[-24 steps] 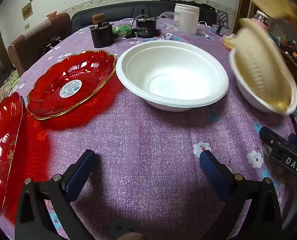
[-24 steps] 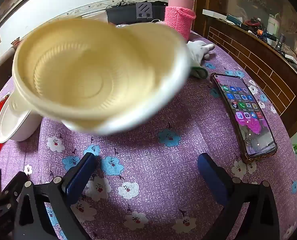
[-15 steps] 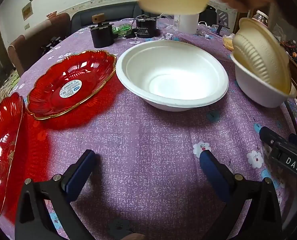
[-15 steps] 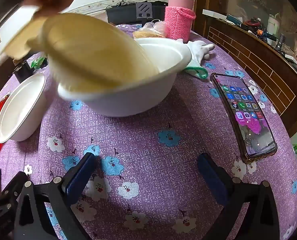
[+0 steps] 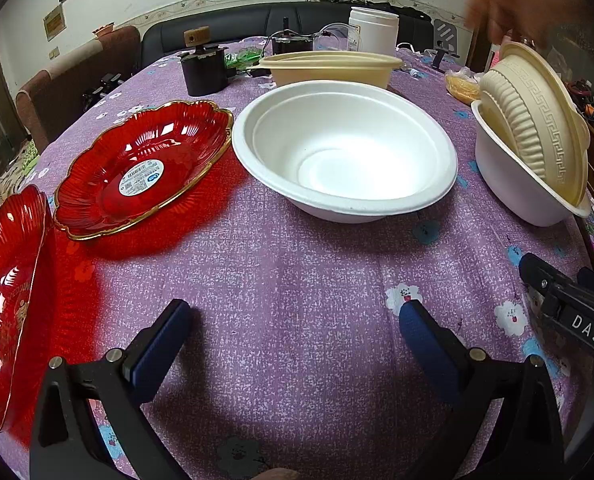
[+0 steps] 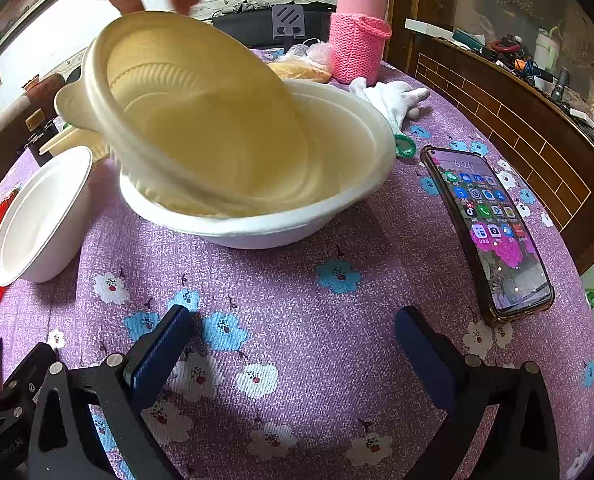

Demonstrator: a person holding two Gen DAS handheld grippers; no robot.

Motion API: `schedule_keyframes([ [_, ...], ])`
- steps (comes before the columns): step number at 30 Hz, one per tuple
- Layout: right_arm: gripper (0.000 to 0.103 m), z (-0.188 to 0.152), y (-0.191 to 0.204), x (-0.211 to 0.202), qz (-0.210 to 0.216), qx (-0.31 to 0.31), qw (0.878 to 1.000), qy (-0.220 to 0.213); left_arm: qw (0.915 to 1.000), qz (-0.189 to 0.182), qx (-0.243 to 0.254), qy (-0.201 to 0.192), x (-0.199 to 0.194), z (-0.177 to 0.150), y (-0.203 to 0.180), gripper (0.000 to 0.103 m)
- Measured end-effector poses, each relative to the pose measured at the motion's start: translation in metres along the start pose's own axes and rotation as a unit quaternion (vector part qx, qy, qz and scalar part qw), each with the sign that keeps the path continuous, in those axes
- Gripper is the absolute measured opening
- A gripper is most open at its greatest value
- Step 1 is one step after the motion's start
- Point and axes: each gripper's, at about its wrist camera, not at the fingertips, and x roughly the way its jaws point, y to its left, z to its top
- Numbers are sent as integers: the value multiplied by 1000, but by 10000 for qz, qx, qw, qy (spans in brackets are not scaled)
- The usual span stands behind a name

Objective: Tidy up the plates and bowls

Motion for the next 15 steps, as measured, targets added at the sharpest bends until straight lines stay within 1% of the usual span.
schedule_keyframes([
  [15,102,0,0,0,0,1,10000,0,10000,1,1,0,1,0,-1,103],
])
